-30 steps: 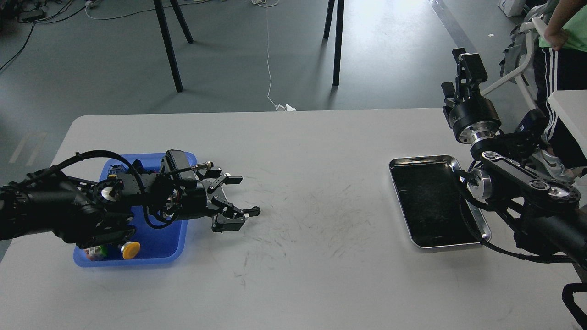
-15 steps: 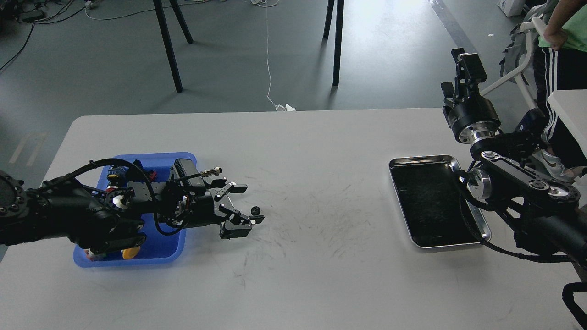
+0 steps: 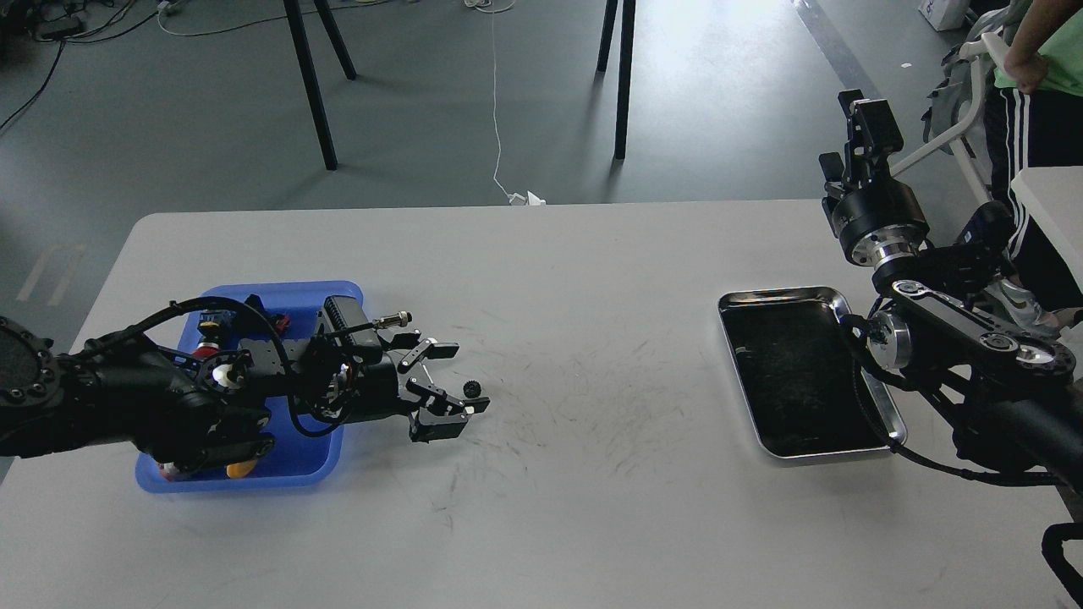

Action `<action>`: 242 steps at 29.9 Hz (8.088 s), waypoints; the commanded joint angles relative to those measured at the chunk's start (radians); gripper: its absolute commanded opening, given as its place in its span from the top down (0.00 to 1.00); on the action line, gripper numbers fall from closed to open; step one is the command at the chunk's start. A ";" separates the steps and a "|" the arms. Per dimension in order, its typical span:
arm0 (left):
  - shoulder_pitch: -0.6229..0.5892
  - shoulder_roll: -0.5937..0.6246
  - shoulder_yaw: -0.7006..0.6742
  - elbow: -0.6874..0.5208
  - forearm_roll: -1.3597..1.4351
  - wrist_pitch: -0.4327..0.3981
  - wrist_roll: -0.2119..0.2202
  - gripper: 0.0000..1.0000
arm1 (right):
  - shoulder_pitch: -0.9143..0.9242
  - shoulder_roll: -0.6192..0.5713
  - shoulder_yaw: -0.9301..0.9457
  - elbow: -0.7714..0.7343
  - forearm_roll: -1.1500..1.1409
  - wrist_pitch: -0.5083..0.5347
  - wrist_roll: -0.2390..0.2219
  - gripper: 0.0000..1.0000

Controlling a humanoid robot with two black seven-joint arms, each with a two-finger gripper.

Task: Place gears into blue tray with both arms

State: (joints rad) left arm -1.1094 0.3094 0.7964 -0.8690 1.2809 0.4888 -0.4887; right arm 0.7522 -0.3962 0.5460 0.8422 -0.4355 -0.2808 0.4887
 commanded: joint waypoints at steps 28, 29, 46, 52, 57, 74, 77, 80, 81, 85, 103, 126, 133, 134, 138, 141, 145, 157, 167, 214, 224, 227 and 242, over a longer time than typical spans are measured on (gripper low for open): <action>0.039 -0.016 0.006 0.051 0.003 0.000 0.000 0.38 | 0.010 -0.001 -0.021 -0.006 0.000 0.003 0.000 0.05; 0.043 -0.016 0.004 0.053 0.003 0.000 0.000 0.38 | 0.010 -0.003 -0.023 -0.005 0.000 0.003 0.000 0.05; 0.049 -0.020 0.009 0.056 0.006 0.000 0.000 0.51 | 0.007 -0.003 -0.026 -0.008 0.000 0.003 0.000 0.05; 0.046 -0.021 0.006 0.053 0.008 0.000 0.000 0.57 | 0.007 -0.007 -0.026 -0.008 -0.002 0.003 0.000 0.05; 0.048 -0.024 0.009 0.062 0.008 0.000 0.000 0.59 | 0.007 -0.006 -0.026 -0.008 0.000 0.003 0.000 0.05; 0.048 -0.024 0.010 0.064 0.009 0.000 0.000 0.74 | 0.004 -0.006 -0.026 -0.011 -0.002 0.002 0.000 0.05; 0.049 -0.024 0.010 0.070 0.009 0.000 0.000 0.76 | 0.006 -0.006 -0.023 -0.009 0.000 0.002 0.000 0.05; 0.049 -0.020 0.010 0.067 0.009 0.000 0.000 0.78 | 0.004 -0.004 -0.020 -0.009 0.000 0.002 0.000 0.05; 0.048 -0.018 0.010 0.068 0.009 0.000 0.000 0.79 | 0.004 -0.004 -0.020 -0.011 0.001 0.002 0.000 0.05; 0.042 -0.004 0.010 0.058 0.011 0.000 0.000 0.82 | 0.004 -0.004 -0.018 -0.011 0.000 0.002 0.000 0.05; -0.064 0.282 0.012 -0.108 0.021 0.000 0.000 0.84 | 0.003 0.005 -0.018 -0.012 0.000 0.000 0.000 0.05; 0.029 0.545 0.000 -0.220 0.158 0.000 0.000 0.81 | 0.012 0.002 -0.026 -0.011 0.000 0.003 0.000 0.05; 0.029 0.550 -0.008 -0.220 0.156 0.000 0.000 0.79 | 0.012 0.000 -0.026 -0.011 0.000 0.005 0.000 0.05; 0.031 0.550 -0.009 -0.220 0.155 0.000 0.000 0.79 | 0.012 0.002 -0.026 -0.011 0.000 0.005 0.000 0.05; 0.031 0.551 -0.009 -0.220 0.149 0.000 0.000 0.71 | 0.013 0.002 -0.026 -0.011 0.000 0.005 0.000 0.05; 0.033 0.553 -0.008 -0.220 0.146 0.000 0.000 0.63 | 0.013 0.002 -0.026 -0.009 0.000 0.005 0.000 0.05; 0.033 0.554 -0.009 -0.222 0.140 0.000 0.000 0.54 | 0.013 0.002 -0.026 -0.009 0.000 0.005 0.000 0.05; 0.023 0.589 -0.281 -0.239 -0.197 0.000 0.000 0.39 | 0.039 0.011 -0.024 -0.005 0.000 0.006 0.000 0.04; 0.002 0.544 -0.514 -0.223 -0.742 -0.114 0.000 0.21 | 0.076 0.102 -0.029 0.000 0.000 -0.001 0.000 0.03; -0.032 0.270 -0.689 -0.013 -1.189 -0.526 0.000 0.02 | 0.113 0.047 0.025 0.097 0.377 0.104 -0.070 0.01; -0.027 0.272 -0.858 0.008 -1.284 -0.671 0.000 0.02 | 0.107 0.040 0.052 0.092 0.442 0.189 -0.119 0.01; -0.035 0.273 -0.893 0.022 -1.296 -0.751 0.000 0.02 | 0.104 0.027 0.054 0.092 0.442 0.202 -0.136 0.01; -0.015 0.189 -0.911 0.110 -1.347 -0.799 0.004 0.02 | 0.108 0.030 0.098 0.072 0.461 0.259 -0.174 0.01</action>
State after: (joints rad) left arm -1.1298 0.5127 -0.1127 -0.7713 -0.0627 -0.3076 -0.4859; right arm 0.8560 -0.3710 0.6411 0.9147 0.0146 -0.0357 0.3237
